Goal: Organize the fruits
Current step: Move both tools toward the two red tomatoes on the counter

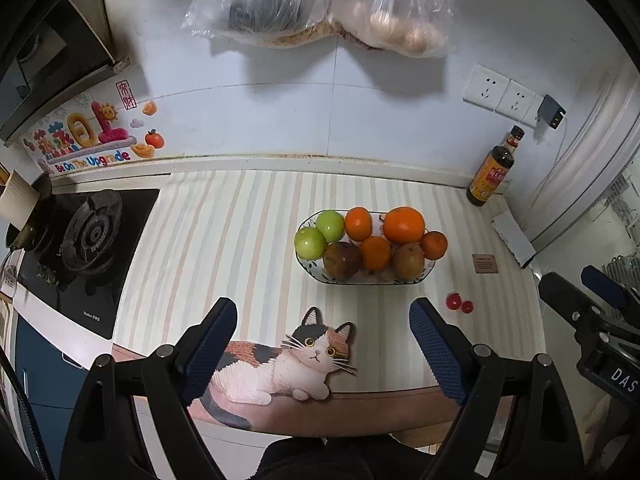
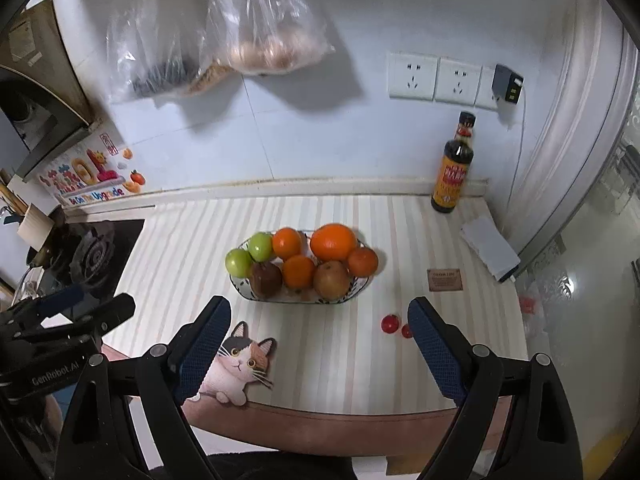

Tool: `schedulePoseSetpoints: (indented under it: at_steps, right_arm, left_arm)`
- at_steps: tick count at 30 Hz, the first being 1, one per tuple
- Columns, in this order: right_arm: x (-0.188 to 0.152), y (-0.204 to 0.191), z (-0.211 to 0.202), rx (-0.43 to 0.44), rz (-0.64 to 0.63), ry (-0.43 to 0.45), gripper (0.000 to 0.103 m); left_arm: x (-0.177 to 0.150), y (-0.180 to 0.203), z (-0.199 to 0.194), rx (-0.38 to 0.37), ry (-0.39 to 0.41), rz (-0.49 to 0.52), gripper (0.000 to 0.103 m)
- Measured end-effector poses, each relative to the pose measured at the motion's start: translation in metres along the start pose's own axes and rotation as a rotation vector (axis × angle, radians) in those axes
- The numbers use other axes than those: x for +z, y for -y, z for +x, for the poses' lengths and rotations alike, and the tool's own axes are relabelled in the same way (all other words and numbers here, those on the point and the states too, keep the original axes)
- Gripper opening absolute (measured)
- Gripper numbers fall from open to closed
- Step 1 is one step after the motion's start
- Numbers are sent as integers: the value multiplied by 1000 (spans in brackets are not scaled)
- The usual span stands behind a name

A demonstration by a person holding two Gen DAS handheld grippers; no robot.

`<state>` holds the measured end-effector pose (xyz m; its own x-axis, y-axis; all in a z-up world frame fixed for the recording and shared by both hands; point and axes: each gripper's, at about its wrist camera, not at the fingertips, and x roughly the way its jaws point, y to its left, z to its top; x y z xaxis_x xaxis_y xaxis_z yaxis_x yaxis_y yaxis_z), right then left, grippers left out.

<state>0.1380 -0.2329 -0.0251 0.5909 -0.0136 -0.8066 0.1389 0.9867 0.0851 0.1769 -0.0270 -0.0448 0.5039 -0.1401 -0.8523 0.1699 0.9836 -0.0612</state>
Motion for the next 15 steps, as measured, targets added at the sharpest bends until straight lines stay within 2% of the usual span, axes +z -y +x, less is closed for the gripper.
schedulePoseSetpoints:
  at_steps: [7, 15]
  right_arm:
    - [1, -4, -12, 14, 2, 9, 94]
    - [2, 2, 5, 42, 28, -28, 97]
  left_arm:
    - [0, 4, -12, -7, 14, 11, 88]
    - [2, 4, -1, 1, -18, 1, 88]
